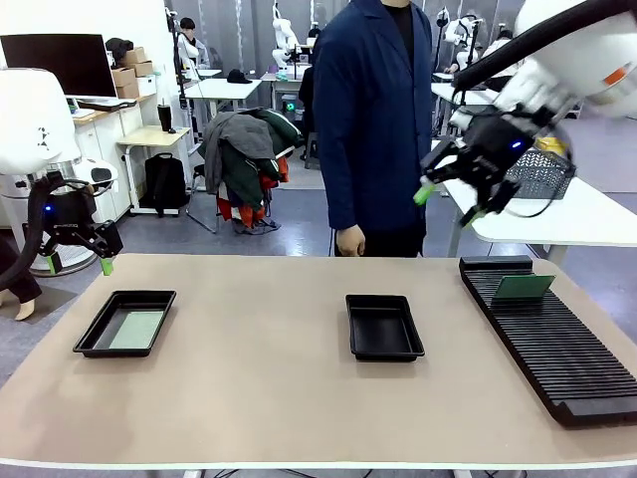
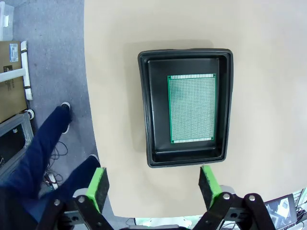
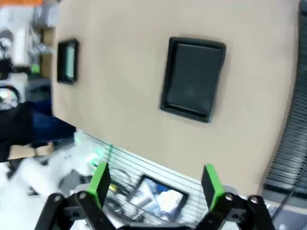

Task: Inspect and transfer BCBs to ESD trays.
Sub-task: Pick up the Blank PCB from the PCB Rack and place it in the right ESD tray.

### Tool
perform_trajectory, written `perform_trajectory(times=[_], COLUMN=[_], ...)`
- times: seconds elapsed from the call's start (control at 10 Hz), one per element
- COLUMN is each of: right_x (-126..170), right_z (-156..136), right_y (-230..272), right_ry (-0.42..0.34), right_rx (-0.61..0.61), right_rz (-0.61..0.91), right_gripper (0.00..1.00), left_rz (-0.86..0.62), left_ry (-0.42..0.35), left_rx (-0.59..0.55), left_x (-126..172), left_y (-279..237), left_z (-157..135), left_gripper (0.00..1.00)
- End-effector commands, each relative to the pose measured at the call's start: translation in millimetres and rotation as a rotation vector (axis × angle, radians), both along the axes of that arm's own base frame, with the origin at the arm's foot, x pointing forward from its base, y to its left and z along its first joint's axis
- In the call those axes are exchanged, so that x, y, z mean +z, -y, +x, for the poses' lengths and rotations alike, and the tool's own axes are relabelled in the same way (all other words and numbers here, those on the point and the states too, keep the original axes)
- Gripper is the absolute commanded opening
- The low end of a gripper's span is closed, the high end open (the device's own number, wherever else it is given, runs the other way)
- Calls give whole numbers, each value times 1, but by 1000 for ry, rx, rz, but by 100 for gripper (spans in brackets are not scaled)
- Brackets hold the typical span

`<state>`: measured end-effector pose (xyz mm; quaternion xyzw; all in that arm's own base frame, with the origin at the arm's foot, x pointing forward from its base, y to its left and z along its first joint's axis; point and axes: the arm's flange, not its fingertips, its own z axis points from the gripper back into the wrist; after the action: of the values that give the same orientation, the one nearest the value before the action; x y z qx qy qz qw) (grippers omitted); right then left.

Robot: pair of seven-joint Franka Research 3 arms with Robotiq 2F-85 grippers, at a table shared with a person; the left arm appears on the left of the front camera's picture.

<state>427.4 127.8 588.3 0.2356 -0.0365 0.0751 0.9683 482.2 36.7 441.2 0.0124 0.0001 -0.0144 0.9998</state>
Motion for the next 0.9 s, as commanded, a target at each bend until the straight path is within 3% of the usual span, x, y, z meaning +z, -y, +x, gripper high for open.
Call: perform_trajectory(times=[0.0,0.1,0.2,0.4,0.8], right_x=[36,57,78,111,150], right_z=[10,11,11,17,23], right_y=[36,54,70,95,142], right_ry=[196,276,360,465,474], right_rx=[175,291,491,708,1121], right_rz=[-56,-89,-145,-240,-491], right_gripper=[100,100,100,100,100], left_rz=[0,0,0,0,0], left_ry=[3,3,3,3,3], left_rx=[-1,-1,-1,-1,-1], left_x=[-1,-1,-1,-1,-1], left_y=[0,0,0,0,0], left_z=[1,1,1,1,1], left_gripper=[100,100,100,100,100])
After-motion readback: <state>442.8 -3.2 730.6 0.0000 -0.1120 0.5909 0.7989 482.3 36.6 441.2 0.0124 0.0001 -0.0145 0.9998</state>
